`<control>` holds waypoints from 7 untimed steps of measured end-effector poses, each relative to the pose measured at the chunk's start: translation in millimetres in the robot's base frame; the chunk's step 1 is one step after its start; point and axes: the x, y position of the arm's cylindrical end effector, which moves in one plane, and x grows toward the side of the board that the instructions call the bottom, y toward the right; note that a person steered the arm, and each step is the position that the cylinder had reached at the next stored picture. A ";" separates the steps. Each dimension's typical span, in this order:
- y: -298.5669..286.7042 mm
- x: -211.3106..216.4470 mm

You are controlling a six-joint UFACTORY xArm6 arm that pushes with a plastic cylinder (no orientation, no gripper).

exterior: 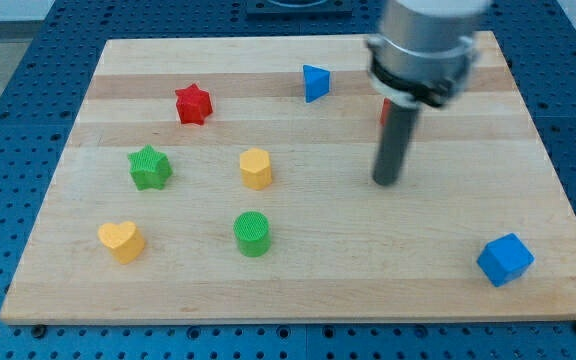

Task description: Slide the cube to the top center of the board

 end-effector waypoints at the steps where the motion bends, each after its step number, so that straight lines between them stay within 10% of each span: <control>1: -78.5 -40.7; 4: -99.3 -196.1; 7: -69.2 -145.1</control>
